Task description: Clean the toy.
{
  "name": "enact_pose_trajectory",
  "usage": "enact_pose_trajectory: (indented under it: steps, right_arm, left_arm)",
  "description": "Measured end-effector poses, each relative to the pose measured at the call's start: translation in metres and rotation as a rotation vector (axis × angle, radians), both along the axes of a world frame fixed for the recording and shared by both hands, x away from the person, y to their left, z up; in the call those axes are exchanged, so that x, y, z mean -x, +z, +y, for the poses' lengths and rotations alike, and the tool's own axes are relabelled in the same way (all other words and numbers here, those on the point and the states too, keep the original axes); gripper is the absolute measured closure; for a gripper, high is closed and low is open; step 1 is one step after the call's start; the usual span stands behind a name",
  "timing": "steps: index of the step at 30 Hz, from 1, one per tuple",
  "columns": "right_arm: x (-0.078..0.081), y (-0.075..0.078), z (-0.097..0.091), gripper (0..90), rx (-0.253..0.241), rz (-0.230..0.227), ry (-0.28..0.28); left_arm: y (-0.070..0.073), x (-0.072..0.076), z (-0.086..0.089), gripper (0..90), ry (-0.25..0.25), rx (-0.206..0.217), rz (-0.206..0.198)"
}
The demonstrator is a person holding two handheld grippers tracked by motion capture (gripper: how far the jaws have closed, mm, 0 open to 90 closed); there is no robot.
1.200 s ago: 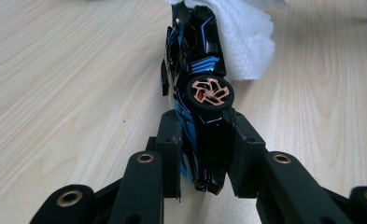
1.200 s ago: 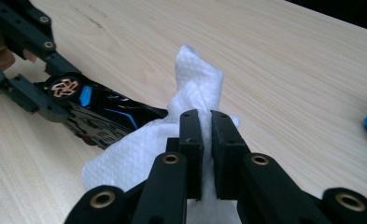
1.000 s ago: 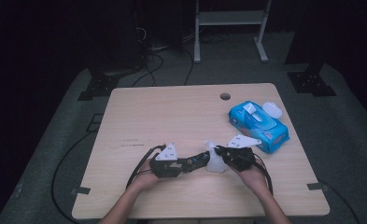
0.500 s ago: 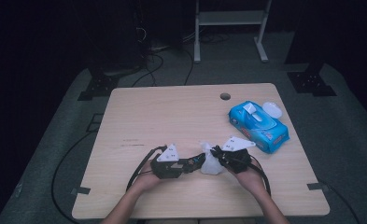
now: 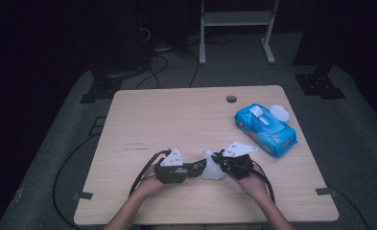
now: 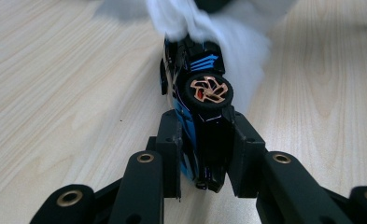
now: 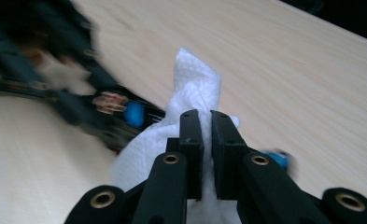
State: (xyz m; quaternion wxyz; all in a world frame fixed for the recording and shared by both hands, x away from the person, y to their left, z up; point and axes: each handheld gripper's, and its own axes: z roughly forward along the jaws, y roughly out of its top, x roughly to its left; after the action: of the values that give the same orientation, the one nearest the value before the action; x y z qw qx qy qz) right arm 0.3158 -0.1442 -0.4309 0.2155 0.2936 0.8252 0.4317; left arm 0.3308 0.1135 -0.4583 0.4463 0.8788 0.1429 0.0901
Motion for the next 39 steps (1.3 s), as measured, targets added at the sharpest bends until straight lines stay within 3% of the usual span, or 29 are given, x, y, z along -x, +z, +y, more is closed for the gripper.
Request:
enact_pose_trajectory:
  steps: [6, 12, 17, 21, 27, 31, 34, 39]
  right_arm:
    - [0.000, 0.000, -0.001, 83.5, 0.001, 0.003, -0.009]
    - [0.004, 0.000, 0.009, 83.5, 0.006, -0.005, 0.042]
    - [-0.002, -0.001, -0.006, 83.4, -0.005, -0.003, -0.012]
    - [0.000, 0.000, -0.004, 83.4, 0.043, -0.036, -0.009]
    - [-0.002, 0.000, -0.008, 83.4, 0.028, -0.022, -0.025]
    - [0.004, 0.002, 0.004, 83.4, 0.027, -0.030, 0.016]
    - [0.006, 0.002, 0.011, 83.4, 0.000, -0.016, 0.055]
    - [0.000, -0.001, -0.002, 83.4, 0.012, -0.017, 0.013]
  left_arm:
    - [0.000, -0.001, 0.001, 69.7, 0.000, 0.002, 0.005]
    - [0.000, -0.001, 0.001, 69.7, 0.000, -0.004, 0.002]
    - [0.001, -0.001, 0.002, 70.0, 0.001, -0.009, 0.003]
    - [0.001, -0.001, 0.002, 70.2, 0.001, -0.012, 0.003]
    - [0.001, -0.002, 0.003, 70.2, 0.002, -0.010, 0.005]
    - [0.001, -0.002, 0.003, 70.1, 0.002, -0.011, 0.003]
    - [0.001, -0.001, 0.003, 70.2, 0.002, -0.011, 0.003]
    - [0.001, -0.001, 0.003, 70.4, 0.000, -0.016, 0.000]
